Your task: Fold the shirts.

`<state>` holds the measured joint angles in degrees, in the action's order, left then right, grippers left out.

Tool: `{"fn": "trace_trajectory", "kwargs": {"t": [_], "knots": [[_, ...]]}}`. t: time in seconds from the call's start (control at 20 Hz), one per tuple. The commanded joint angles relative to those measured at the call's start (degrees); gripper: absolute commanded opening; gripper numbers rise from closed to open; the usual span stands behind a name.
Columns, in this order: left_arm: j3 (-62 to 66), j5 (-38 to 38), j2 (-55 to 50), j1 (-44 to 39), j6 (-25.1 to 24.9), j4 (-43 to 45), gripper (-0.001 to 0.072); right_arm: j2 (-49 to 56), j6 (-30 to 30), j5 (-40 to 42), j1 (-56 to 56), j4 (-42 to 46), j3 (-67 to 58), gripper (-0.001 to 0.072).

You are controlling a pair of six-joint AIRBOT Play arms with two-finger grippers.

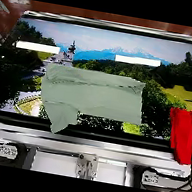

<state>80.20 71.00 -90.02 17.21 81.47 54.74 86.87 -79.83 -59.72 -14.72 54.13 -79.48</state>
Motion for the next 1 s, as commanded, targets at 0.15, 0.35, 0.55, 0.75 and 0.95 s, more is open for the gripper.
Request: {"fn": "trace_trajectory", "kwargs": {"t": [0.15, 0.35, 0.55, 0.75, 0.95], "knots": [[-19.6, 14.8, 5.6, 11.3, -5.2, 5.8, 0.0658, -8.6, 0.9, -25.4, -12.7, 12.6, 13.1, 0.0646], [-32.7, 2.2, 5.6, 9.6, -9.4, -4.6, 0.0532, -9.2, 1.6, -20.4, -13.3, 4.7, 24.5, 0.0646], [-33.4, -4.5, 4.9, 5.9, -9.5, -6.7, 0.0532, -9.2, 1.6, -17.2, -13.3, 0.7, 26.1, 0.0646], [-33.4, -9.2, 4.8, 2.6, -9.4, -6.8, 0.0532, -9.2, 1.8, -16.8, -13.3, 0.8, 26.1, 0.0646], [-33.4, -10.2, 3.1, -0.2, -9.5, -7.6, 0.0226, -9.2, 1.2, -16.1, -13.3, 3.1, 26.8, 0.0650]]}}
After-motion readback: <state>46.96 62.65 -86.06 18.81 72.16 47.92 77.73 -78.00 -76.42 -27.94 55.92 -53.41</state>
